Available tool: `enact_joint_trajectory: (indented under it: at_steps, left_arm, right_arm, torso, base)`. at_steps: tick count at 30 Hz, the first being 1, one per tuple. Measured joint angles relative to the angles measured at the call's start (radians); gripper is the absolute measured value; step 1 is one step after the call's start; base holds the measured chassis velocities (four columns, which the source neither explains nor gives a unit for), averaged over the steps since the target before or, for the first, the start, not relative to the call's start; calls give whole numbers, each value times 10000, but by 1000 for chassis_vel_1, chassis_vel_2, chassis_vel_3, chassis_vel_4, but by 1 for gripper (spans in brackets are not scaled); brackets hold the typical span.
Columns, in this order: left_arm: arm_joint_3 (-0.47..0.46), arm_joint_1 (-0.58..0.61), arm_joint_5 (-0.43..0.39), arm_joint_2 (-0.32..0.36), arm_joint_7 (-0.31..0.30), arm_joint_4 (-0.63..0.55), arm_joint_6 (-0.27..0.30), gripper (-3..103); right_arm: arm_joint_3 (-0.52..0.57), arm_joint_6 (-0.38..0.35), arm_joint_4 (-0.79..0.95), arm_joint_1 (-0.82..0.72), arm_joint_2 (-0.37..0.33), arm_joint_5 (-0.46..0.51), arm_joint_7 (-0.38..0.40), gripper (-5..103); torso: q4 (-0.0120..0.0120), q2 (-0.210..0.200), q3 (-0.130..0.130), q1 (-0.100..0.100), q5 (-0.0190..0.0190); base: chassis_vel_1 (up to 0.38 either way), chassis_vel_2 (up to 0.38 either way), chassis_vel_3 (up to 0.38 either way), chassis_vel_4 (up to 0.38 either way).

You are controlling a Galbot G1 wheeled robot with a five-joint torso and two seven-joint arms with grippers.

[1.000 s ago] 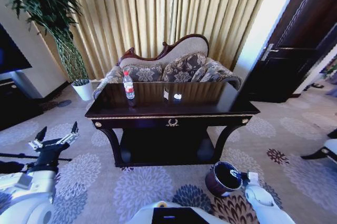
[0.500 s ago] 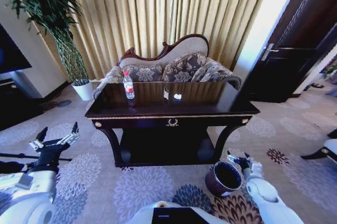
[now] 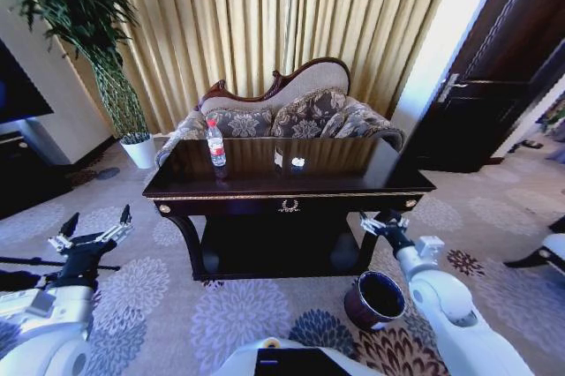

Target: Move to the front of the table and place the trash on the table into the trash bin.

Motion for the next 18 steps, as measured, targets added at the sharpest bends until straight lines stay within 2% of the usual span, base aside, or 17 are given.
enact_joint_trajectory:
  at_steps: [4,18]
  left_arm:
    - [1,41,24,-48,0,-21,0,100]
    - [-170,191,22,-77,0,-109,-77,100]
  right_arm:
    - [18,-8,681,-67,-67,118,36,100]
    - [-17,64,716,-128,-35,20,47,100]
  torso:
    - [0,0,-1,0,-2]
    - [1,0,0,0,0]
  base:
    - [0,0,0,0]
    - [0,0,0,0]
